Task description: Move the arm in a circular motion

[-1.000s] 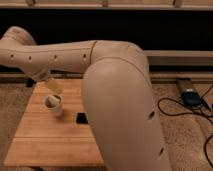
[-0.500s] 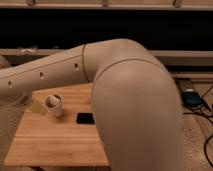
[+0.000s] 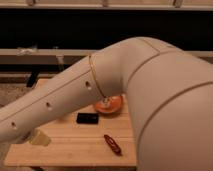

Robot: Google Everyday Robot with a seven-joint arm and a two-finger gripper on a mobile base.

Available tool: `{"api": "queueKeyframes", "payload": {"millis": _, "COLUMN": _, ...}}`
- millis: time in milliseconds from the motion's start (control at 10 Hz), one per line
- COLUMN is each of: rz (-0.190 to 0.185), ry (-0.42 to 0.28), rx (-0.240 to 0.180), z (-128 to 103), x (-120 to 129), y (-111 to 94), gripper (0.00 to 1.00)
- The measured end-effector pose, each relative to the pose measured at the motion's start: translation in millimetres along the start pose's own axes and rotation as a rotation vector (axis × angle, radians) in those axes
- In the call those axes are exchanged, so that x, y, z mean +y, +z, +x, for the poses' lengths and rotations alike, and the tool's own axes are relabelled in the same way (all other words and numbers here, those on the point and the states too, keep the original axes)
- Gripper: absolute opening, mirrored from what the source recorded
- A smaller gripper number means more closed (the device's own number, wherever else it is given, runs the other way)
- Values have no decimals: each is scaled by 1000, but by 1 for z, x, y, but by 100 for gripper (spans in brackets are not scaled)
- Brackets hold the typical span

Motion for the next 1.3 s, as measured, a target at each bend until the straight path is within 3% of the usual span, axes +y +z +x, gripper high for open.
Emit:
{"api": "queueKeyframes", "payload": {"millis": 300, "rz": -37, "ry": 132, "rx": 1, "z": 21, "x": 57, "y": 9, "gripper": 80}}
{"api": "queueKeyframes", "payload": {"millis": 500, "rz": -62, "ry": 239, "rx": 1, "z": 59, "x": 92, "y": 19, "gripper": 80}}
{"api": "queueKeyframes", "payload": {"millis": 700, "rz": -90, "ry": 355, "rx": -2, "z": 113, "x": 125, "y": 35, "gripper": 80}}
{"api": "queueKeyframes", "payload": {"millis": 800, "rz": -114, "ry": 470, "rx": -12, "z": 165, "x": 159, "y": 49, "gripper": 80}}
{"api": "queueKeyframes", "payload": {"millis": 900, "rz": -129, "ry": 544, "rx": -17, "z": 197, "x": 181, "y": 57, "gripper": 80}}
{"api": "queueKeyframes", "payload": {"millis": 1100, "rz": -152, "ry": 660, "rx": -21, "z": 251, "x": 217, "y": 69, "gripper": 80}}
{"api": "queueKeyframes", "payload": {"millis": 1300, "rz": -156, "ry": 752, "rx": -29, "z": 295, "x": 235, "y": 79, "gripper": 80}}
